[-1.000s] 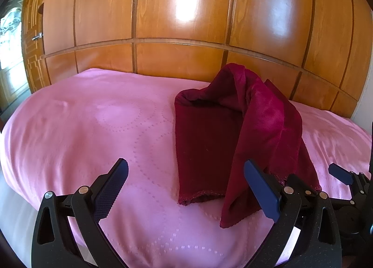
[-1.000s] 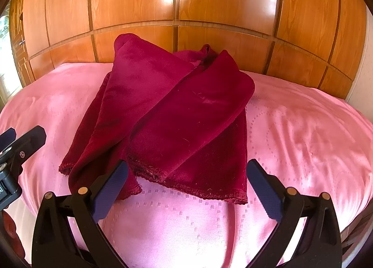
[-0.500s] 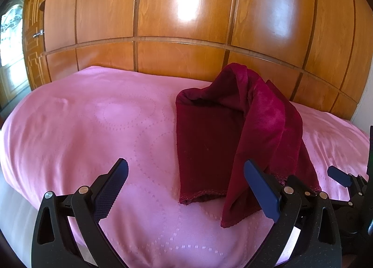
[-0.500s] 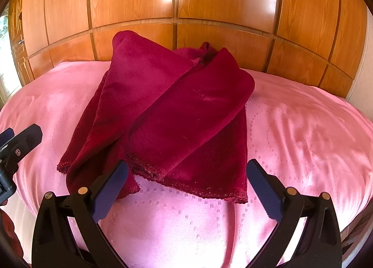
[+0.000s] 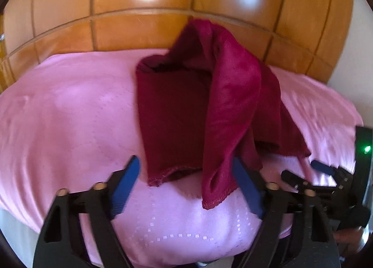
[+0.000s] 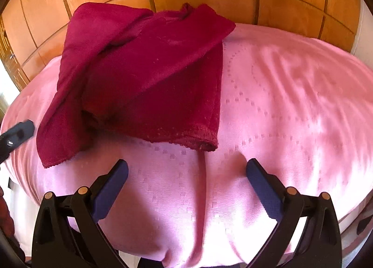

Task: Fold small clothes
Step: 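Grasp the sweater edge with the left tool while the right tool grasps another edge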

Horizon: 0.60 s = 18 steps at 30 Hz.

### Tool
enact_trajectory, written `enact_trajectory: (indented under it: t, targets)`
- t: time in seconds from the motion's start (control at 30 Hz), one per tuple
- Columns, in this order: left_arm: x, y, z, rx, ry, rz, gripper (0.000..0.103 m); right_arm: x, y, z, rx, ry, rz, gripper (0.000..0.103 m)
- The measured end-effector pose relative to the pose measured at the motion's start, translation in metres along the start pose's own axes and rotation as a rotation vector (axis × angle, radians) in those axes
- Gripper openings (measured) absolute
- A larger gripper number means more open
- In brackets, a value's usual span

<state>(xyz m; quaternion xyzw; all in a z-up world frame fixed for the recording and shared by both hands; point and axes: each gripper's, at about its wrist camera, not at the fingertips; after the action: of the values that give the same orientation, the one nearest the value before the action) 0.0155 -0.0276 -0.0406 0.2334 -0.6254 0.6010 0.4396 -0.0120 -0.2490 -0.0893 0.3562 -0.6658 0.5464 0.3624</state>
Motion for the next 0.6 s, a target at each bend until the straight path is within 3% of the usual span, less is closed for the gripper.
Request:
enact_trajectory:
  t: [0.1,0.17,0.2,0.23,0.27,0.33,0.47,0.6]
  targets:
    - [-0.017,0.003,0.008,-0.05,0.01,-0.039,0.065,-0.001,0.0,0.007,-0.015,-0.044,-0.005,0.101]
    - [-0.028,0.005,0.016,-0.086,0.002,-0.064,0.041,0.002,0.002,0.01,0.021,-0.066,-0.008,0.101]
    - [-0.032,0.006,0.017,-0.09,0.002,-0.067,0.036,0.004,0.002,0.011,0.035,-0.066,-0.007,0.101]
    - [-0.033,0.005,0.018,-0.089,0.003,-0.06,0.024,0.009,0.003,0.011,0.049,-0.063,0.006,0.099]
    - [-0.03,0.003,0.019,-0.088,0.012,-0.049,0.008,0.016,0.004,0.011,0.063,-0.064,0.024,0.088]
    - [-0.018,-0.003,0.015,-0.068,0.046,-0.016,0.005,0.029,-0.004,0.014,0.077,-0.091,0.066,0.076]
    - [0.02,-0.028,-0.009,-0.004,0.157,0.08,0.004,0.045,-0.035,0.018,0.043,-0.182,0.121,0.076]
    - [0.051,-0.063,-0.043,0.085,0.203,0.179,0.004,0.02,-0.075,0.021,-0.065,-0.323,0.025,0.076]
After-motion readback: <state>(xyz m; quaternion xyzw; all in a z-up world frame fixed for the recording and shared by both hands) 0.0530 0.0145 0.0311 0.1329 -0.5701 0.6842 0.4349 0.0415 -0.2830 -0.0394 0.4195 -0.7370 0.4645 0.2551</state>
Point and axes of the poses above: each gripper's, at about its wrist camera, not at the fingertips, and x roughly against the way its jaws point, z to its right, y to its underside, and after that the axes turned 9 degrees about -z, right-handed
